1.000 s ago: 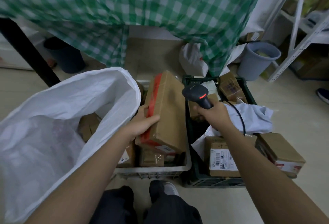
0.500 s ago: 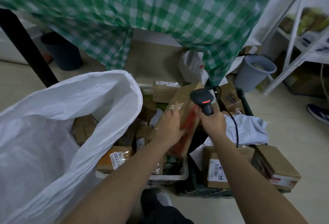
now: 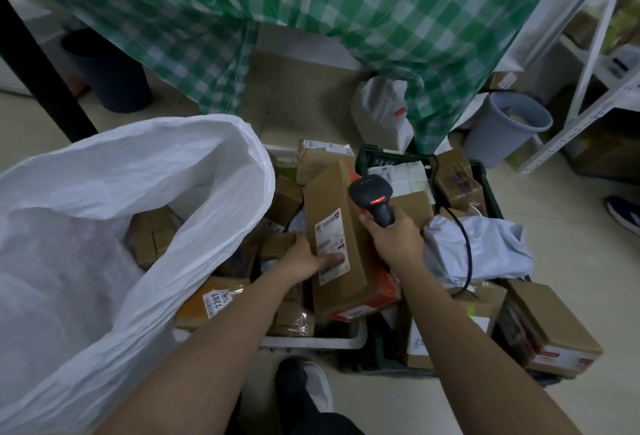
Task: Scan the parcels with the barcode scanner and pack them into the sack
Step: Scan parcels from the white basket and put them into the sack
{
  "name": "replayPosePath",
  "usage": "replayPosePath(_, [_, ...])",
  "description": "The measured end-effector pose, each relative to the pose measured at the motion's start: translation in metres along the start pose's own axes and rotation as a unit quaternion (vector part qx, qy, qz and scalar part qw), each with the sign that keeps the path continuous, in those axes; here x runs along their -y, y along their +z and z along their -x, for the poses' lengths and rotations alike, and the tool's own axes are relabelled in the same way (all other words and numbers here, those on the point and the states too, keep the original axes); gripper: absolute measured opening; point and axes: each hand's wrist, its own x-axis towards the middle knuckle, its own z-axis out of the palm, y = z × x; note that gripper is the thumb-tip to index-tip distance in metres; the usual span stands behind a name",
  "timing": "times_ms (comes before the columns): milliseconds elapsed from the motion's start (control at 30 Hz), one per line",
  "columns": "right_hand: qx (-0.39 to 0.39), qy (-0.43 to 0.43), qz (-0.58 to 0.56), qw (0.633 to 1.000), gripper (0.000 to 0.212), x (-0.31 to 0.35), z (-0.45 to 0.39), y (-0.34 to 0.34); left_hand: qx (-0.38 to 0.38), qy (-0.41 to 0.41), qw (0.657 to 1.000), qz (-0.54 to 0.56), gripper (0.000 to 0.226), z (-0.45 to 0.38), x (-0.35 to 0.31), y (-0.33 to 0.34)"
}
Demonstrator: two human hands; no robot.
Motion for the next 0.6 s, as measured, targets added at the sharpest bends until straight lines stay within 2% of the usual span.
replayPosePath(33, [0.004,-0.007,0.005,1.0,0.028,0.0,0.001,0.001,0.006,-0.02,1.0,0.017,0.121,-0.007,0.005,0.001])
replayPosePath(67, [0.006,-0.011,0.006,1.0,0.028,0.0,0.001,0.002,0.016,-0.028,0.999,0.034,0.123,-0.013,0.008,0.002])
replayPosePath(100, [0.01,-0.014,0.007,1.0,0.027,-0.001,0.0,0.002,0.027,-0.024,0.998,0.048,0.116,-0.014,0.006,0.004])
replayPosePath(200, [0.027,-0.023,0.011,0.999,0.027,0.0,0.002,-0.002,0.022,-0.009,0.996,0.086,0.072,-0.007,-0.005,0.007])
replayPosePath(233, [0.031,-0.026,0.01,0.999,0.027,0.0,0.003,-0.003,-0.003,-0.009,0.994,0.107,0.064,-0.007,-0.005,0.007])
replayPosePath(300, [0.027,-0.029,0.001,0.999,0.026,-0.001,0.003,-0.006,-0.061,-0.003,0.986,0.155,0.063,-0.006,-0.007,0.003])
replayPosePath(400, [-0.003,-0.023,-0.04,0.999,0.024,-0.001,0.002,-0.014,-0.107,0.031,0.975,0.195,0.045,0.002,-0.028,-0.008])
replayPosePath(500, [-0.037,-0.015,-0.089,0.995,0.025,-0.002,0.003,-0.021,-0.087,0.052,0.958,0.27,0.039,0.016,-0.052,-0.014])
replayPosePath(600, [-0.044,-0.01,-0.095,0.994,0.02,-0.005,0.01,-0.02,-0.032,0.027,0.953,0.299,0.032,0.031,-0.054,-0.009])
